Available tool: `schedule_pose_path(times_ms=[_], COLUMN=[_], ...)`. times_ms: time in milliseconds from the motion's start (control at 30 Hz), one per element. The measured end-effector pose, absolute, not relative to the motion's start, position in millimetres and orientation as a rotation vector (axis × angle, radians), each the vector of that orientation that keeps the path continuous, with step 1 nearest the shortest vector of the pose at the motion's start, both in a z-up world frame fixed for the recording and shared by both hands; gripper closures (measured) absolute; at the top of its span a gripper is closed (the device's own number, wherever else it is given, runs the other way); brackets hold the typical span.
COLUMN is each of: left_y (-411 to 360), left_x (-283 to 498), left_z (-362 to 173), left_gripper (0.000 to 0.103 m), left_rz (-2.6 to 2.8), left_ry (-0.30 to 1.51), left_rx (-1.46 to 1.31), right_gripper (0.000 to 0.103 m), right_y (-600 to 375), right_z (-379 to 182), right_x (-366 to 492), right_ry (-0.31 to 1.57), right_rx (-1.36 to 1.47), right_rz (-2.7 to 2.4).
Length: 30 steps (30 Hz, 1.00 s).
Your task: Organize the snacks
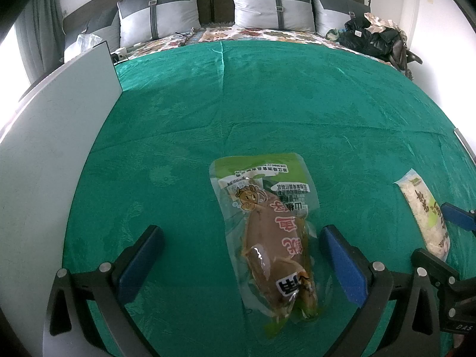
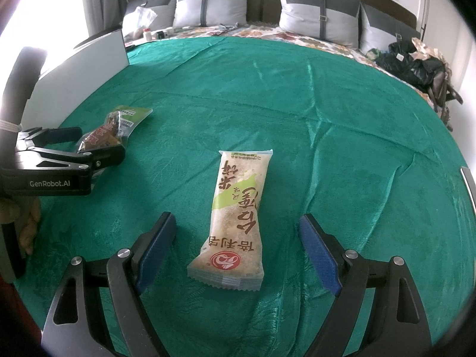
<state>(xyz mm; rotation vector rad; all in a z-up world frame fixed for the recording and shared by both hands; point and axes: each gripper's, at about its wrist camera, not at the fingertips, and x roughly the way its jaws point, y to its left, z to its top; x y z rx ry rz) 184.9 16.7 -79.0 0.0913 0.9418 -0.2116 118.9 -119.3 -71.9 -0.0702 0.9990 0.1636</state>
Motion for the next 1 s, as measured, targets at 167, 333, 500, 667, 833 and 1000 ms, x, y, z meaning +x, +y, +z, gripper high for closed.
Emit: schedule_pose_path(times_ms=[167,333,500,667,833,1000], left_y=[16.9,21.0,13.3,15.9,54.7,84.0], left_x=[185.0,190.6,198.8,184.2,164.9,133.8], left_z=[-79.2,-74.8,-72.7,-59.4,-43.2,-18.0], left_gripper=[0.000,0.000,0.001,0.051,0.075,0.075], left_rz=[-0.213,-0.297,-0.289,-0.310,-0.316,-0.350], left_ry=[0.942,1.033,1.140,1.094,1.101,1.057], left_rx=[0.089,0.145,0.168,0.184,-0.087,-0.278], right_gripper=[0.016,0.017,0.019,0.056,0.080,0.080], right_y=[-120.2,-152.5,-144.8,-104.4,-102.7,-101.0], right_z=[-71.7,-59.4,-46.6,-61.8,-47.8,-11.0], right_x=[119.0,131.5,150.0,164.2,150.2,138.4], right_ry=[1.000,1.127,1.203,1.301,1.298,1.222], right_rx=[-0.064,0.191,0.089,-0.101,-0.026,0.079], right_rz=[0.168,0.269,0.255,0.198,0.221,0.252])
